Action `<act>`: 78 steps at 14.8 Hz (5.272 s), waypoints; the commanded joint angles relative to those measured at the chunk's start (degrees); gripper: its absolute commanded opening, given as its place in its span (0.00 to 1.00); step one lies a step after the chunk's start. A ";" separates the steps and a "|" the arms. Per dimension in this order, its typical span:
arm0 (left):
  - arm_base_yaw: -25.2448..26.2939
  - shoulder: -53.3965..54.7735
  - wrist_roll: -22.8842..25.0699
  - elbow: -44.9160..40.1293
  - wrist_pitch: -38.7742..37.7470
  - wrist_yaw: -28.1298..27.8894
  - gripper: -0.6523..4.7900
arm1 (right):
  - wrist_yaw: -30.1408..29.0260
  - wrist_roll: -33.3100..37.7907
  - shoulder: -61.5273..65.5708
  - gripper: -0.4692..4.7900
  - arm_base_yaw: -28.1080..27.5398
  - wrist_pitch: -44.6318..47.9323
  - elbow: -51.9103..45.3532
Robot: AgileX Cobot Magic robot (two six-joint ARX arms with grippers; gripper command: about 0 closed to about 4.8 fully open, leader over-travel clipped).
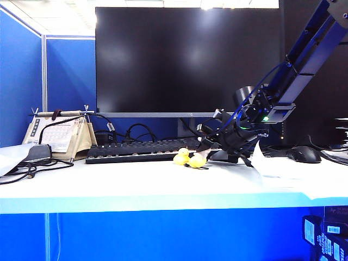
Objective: Pick up the doll with a different color than the other dolls and place it near you.
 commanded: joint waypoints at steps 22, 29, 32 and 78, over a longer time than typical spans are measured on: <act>-0.02 0.07 -0.04 0.13 0.74 0.02 0.76 | -11.08 -9.73 -13.84 0.20 0.09 -24.04 0.76; -0.02 0.07 -0.04 0.13 0.77 0.04 0.76 | -10.84 -16.52 -22.14 0.17 3.06 -32.81 -2.82; -0.02 0.07 -0.04 0.13 0.74 0.02 0.76 | -10.08 -16.76 -24.17 0.16 6.03 -32.85 -7.10; -0.02 0.04 -0.04 0.13 0.77 0.02 0.76 | -2.21 -11.45 -23.96 0.77 12.00 -18.23 -14.82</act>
